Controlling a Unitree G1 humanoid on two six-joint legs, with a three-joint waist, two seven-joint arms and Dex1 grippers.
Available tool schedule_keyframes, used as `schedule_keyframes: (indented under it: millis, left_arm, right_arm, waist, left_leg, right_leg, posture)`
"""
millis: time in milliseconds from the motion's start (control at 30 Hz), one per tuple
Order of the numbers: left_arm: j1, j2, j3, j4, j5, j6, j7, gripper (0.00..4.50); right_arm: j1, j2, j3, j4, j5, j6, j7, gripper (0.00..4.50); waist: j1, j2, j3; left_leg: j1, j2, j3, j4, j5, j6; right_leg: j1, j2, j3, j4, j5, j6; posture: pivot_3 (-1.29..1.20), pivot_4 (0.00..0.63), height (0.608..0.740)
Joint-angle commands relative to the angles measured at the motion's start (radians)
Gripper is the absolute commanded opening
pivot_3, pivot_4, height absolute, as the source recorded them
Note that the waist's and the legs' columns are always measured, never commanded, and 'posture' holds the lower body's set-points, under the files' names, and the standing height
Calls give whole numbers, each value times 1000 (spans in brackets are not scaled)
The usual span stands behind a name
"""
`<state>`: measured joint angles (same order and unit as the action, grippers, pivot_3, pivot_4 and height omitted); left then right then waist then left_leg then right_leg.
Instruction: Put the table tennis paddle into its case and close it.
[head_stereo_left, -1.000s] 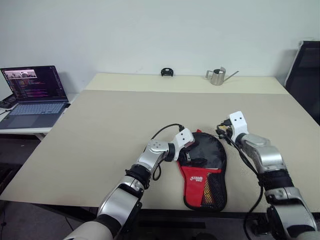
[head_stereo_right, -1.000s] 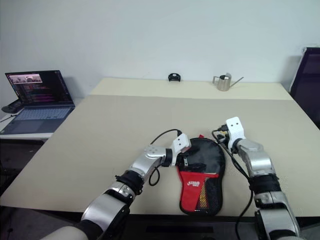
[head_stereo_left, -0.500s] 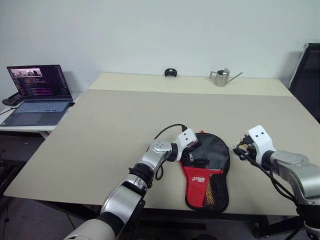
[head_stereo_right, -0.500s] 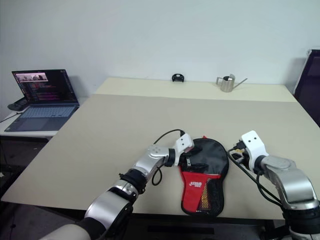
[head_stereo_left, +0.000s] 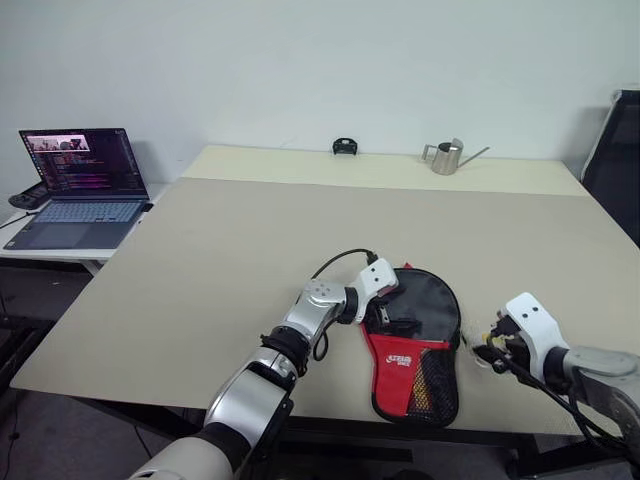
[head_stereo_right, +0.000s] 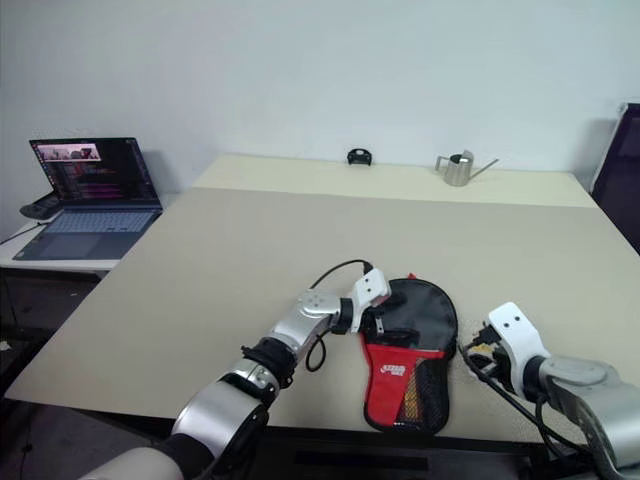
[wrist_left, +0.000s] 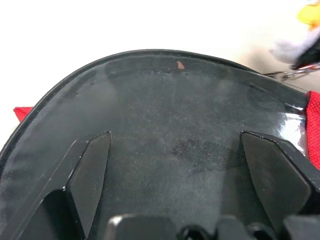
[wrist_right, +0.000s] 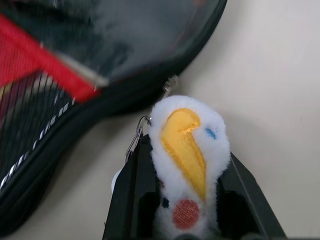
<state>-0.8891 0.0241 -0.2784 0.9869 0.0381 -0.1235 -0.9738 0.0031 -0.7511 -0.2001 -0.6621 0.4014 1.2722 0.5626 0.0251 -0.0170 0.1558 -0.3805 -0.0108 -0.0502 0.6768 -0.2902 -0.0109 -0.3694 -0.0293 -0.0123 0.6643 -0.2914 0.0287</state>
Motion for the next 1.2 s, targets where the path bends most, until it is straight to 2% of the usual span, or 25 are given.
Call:
schedule_keyframes:
  millis: [33, 400, 733, 967, 1200]
  left_arm:
    - [35, -3, -50, 80, 70, 16, 5, 4500]
    - [38, -13, -54, 84, 82, 9, -7, 4500]
    - [45, -16, -55, 78, 85, 12, -8, 4500]
    - [46, -20, -55, 78, 88, 14, -5, 4500]
    - [45, -30, -57, 76, 89, 17, -5, 4500]
  right_arm:
    - [55, -34, -66, -84, 62, 37, 43, 691]
    - [234, -128, -169, -217, 236, 62, 175, 689]
    - [382, -215, -157, -301, 326, -17, 266, 680]
    - [414, -214, -85, -344, 362, -70, 260, 678]
    - [251, -145, 100, -322, 371, -73, 169, 677]
  waist:
    - [0, 0, 0]
    - [10, -1, 0]
    - [5, -3, -1]
    - [4, -6, -2]
    - [3, -7, -3]
  left_leg:
    - [0, 0, 0, 0, 0, 0]
    - [-2, -4, -3, -1, -1, 2]
    - [-2, -11, -4, -1, -3, 6]
    - [-2, -11, -4, -1, -3, 6]
    - [-1, -11, -4, -1, -3, 6]
  right_leg:
    - [0, 0, 0, -1, 0, 0]
    - [1, -3, -2, -3, -2, 4]
    - [2, -11, -2, -3, -4, 8]
    - [2, -11, -2, -3, -5, 9]
    - [2, -11, -2, -3, -5, 9]
  posture:
    - [0, 150, 740]
    - [0, 150, 740]
    - [0, 150, 740]
    - [0, 150, 740]
    - [0, 150, 740]
